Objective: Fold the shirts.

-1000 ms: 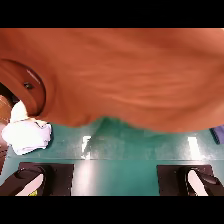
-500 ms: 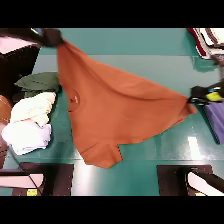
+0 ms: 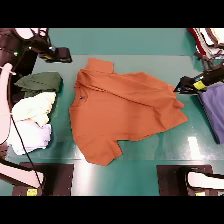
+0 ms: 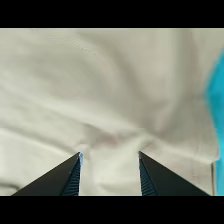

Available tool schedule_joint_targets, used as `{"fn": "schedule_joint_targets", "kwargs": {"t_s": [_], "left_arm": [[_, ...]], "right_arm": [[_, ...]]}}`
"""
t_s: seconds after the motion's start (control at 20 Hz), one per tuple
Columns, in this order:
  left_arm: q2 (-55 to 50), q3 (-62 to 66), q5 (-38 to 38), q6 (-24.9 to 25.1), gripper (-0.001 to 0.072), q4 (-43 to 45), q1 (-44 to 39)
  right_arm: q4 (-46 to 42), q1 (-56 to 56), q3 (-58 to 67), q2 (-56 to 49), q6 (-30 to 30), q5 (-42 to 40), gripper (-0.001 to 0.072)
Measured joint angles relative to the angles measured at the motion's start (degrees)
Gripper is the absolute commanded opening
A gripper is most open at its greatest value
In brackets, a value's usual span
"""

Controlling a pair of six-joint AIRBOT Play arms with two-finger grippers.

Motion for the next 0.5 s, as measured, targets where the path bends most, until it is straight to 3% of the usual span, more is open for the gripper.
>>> {"fn": "schedule_joint_targets", "kwargs": {"t_s": [0.15,0.5], "left_arm": [[6.08,-8.59,-3.74,-0.52,0.061,0.52,1.4],[28.39,-49.29,-1.05,-0.79,0.0609,-6.23,1.99]], "right_arm": [[4.2,-3.93,-4.98,5.42,-2.38,0.83,0.0409],[8.9,-9.18,-20.09,18.71,-5.27,0.2,0.0409]]}}
